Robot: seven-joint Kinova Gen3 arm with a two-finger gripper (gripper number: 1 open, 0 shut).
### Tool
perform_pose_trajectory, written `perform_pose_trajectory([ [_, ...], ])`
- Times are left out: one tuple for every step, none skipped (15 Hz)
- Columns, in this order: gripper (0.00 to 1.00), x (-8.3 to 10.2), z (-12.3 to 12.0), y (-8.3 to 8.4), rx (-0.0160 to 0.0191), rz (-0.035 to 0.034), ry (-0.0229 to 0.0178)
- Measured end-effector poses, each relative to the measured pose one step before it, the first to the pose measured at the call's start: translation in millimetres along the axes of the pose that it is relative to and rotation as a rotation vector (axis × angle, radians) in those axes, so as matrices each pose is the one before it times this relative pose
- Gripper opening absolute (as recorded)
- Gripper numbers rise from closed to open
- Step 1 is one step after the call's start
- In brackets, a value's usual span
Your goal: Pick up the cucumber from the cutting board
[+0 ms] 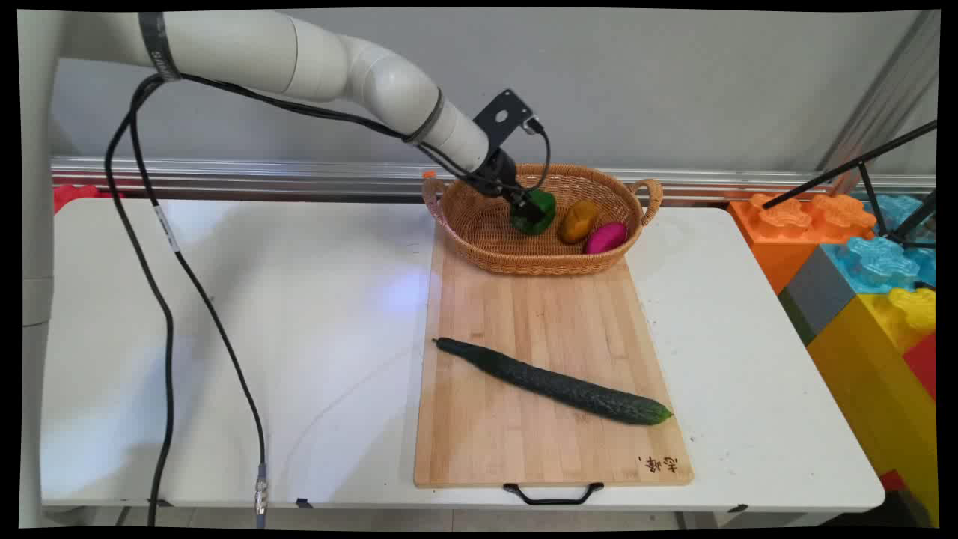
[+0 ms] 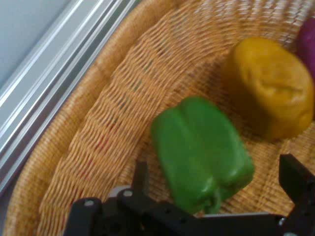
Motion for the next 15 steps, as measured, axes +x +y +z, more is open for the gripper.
perform_pose_trajectory([
  [1.0,5.84,-2.22,0.93,-0.01319,0.00926,0.01016],
  [1.0,4.28,-3.81,0.88,-0.01052,0.00733,0.00739],
  [1.0,5.4,-7.24,1.93,-0.01578,0.01257,0.00687],
  [1.0,4.98,-13.34,2.64,-0.02138,0.02469,0.00286],
  [1.0,2.91,-10.97,3.16,-0.02227,0.02522,-0.00272],
  [1.0,2.05,-12.0,4.35,-0.02816,0.02941,-0.00579],
  [1.0,1.83,-15.42,5.35,-0.03862,0.0331,-0.00236],
  [1.0,1.44,-17.26,5.28,-0.04261,0.03336,0.00485],
  [1.0,0.94,-16.95,6.13,-0.04537,0.0329,0.00846],
  [1.0,0.83,-9.56,3.76,-0.02539,0.0187,0.00618],
  [1.0,1.07,-15.72,7.83,-0.04476,0.03331,0.00938],
  [1.0,1.2,-15.02,8.32,-0.04508,0.03472,0.0094],
  [1.0,0.13,-16.35,9.88,-0.04941,0.03883,0.00809],
  [1.0,-4.11,-13.83,8.41,-0.04379,0.0333,-0.00256],
  [1.0,-7.36,-11.58,6.67,-0.03343,0.02764,-0.0084],
])
